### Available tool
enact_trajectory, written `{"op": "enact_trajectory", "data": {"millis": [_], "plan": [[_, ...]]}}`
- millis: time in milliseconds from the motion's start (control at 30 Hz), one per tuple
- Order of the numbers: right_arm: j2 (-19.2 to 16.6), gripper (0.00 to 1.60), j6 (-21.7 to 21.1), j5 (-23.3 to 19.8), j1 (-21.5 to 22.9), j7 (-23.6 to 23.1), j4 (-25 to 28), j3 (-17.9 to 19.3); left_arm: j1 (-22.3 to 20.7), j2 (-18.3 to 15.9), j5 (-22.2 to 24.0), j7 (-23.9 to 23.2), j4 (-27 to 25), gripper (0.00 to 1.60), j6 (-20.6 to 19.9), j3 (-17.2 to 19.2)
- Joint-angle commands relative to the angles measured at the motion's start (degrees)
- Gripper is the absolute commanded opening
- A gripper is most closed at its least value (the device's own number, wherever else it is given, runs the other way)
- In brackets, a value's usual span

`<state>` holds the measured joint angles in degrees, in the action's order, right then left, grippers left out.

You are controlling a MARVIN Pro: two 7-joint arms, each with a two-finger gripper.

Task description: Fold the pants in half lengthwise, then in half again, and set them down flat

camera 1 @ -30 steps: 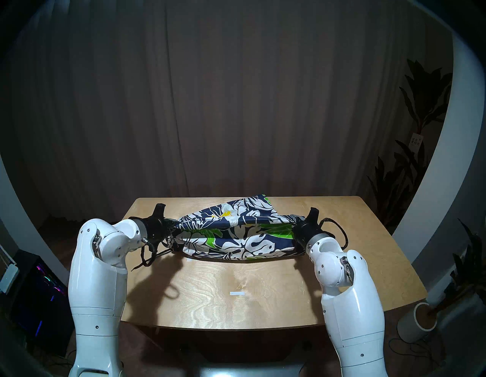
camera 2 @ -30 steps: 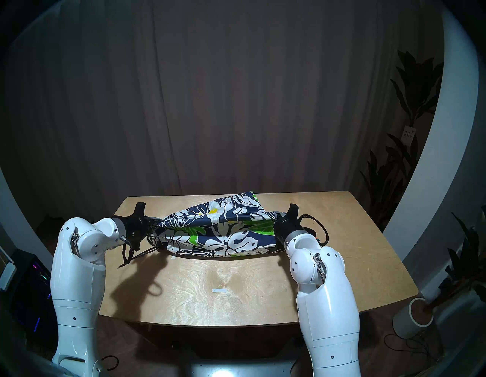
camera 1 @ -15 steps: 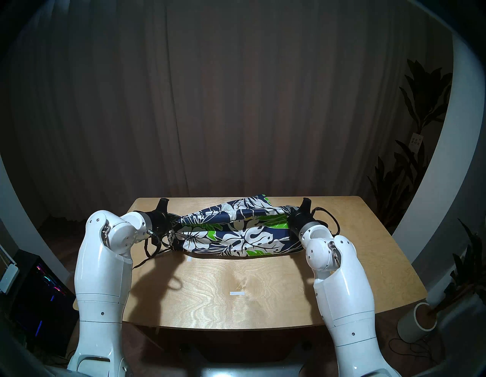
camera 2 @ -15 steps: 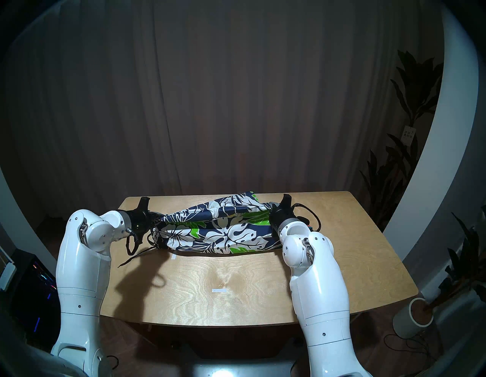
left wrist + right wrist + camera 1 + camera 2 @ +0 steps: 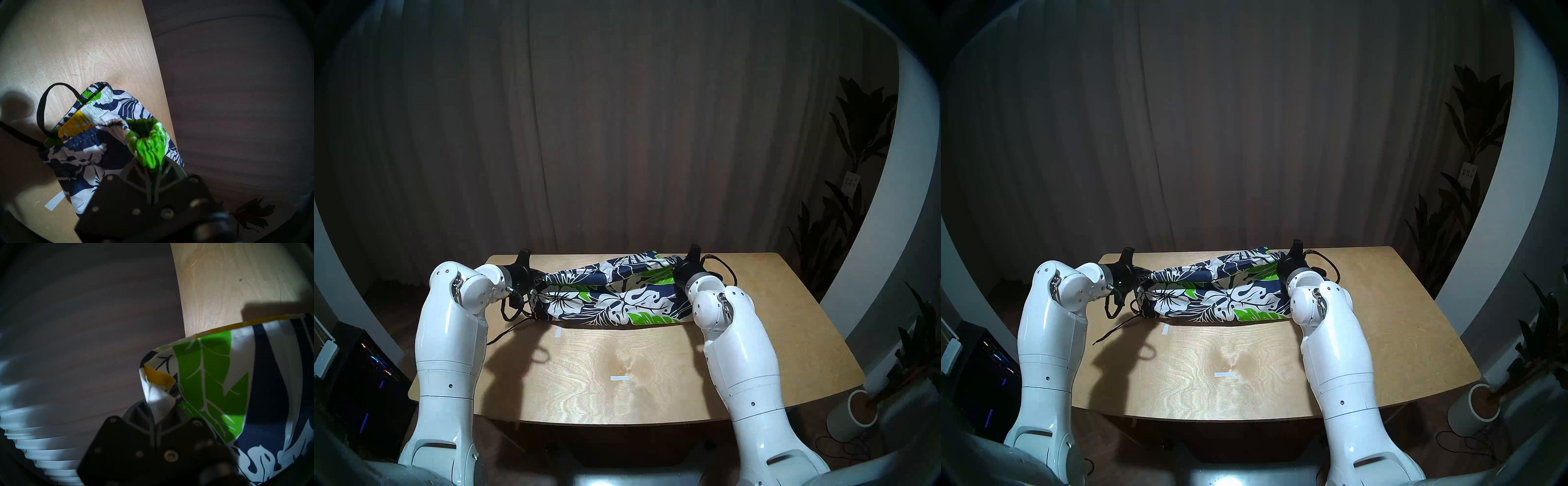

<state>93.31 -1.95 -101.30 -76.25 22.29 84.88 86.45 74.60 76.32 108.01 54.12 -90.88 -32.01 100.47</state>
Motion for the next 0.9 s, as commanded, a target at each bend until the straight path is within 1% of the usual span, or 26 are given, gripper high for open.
{"op": "enact_trajectory", "data": {"millis": [0, 33, 67, 400, 433, 500, 533, 600, 833, 867], "plan": [[1.55, 0.0, 0.44, 0.5, 6.19, -1.29, -2.02, -0.33, -5.31, -0.32, -0.65, -0.93, 1.13, 0.0, 0.34, -0.73], [1.62, 0.0, 0.62, 0.63, 7.4, -1.21, -3.15, -0.34, -5.73, -0.34, -0.82, -0.97, 1.57, 0.0, 0.43, -0.91], [1.76, 0.0, 0.75, 0.71, 7.23, -1.46, -3.26, -0.27, -6.09, -0.24, -0.84, -1.06, 1.98, 0.0, 0.62, -0.93], [2.72, 0.0, 2.05, 1.34, 13.1, -1.88, -9.5, -0.28, -9.19, -0.66, -1.71, -1.72, 6.66, 0.0, 2.16, -0.61], [2.86, 0.0, 2.12, 1.39, 12.88, -2.05, -9.52, -0.31, -9.31, -0.8, -1.82, -1.73, 7.04, 0.0, 2.26, -0.52], [3.19, 0.0, 2.43, 1.57, 14.82, -1.9, -11.48, -0.51, -9.71, -1.03, -2.05, -1.85, 8.4, 0.0, 2.66, -0.13], [3.39, 0.0, 2.53, 1.64, 14.4, -2.17, -11.47, -0.55, -9.82, -1.12, -2.15, -1.88, 8.88, 0.0, 2.78, 0.0], [3.61, 0.0, 2.82, 1.85, 16.07, -1.98, -13.54, -0.72, -10.15, -1.22, -2.35, -2.0, 10.04, 0.0, 3.03, 0.23], [4.66, 0.0, 3.99, 2.03, 19.14, -1.69, -18.65, -0.82, -11.12, -0.89, -2.88, -2.33, 13.32, 0.0, 3.63, 0.25], [4.72, 0.0, 4.22, 2.07, 20.35, -1.45, -20.0, -0.82, -11.32, -0.84, -2.97, -2.41, 13.88, 0.0, 3.72, 0.22]]}}
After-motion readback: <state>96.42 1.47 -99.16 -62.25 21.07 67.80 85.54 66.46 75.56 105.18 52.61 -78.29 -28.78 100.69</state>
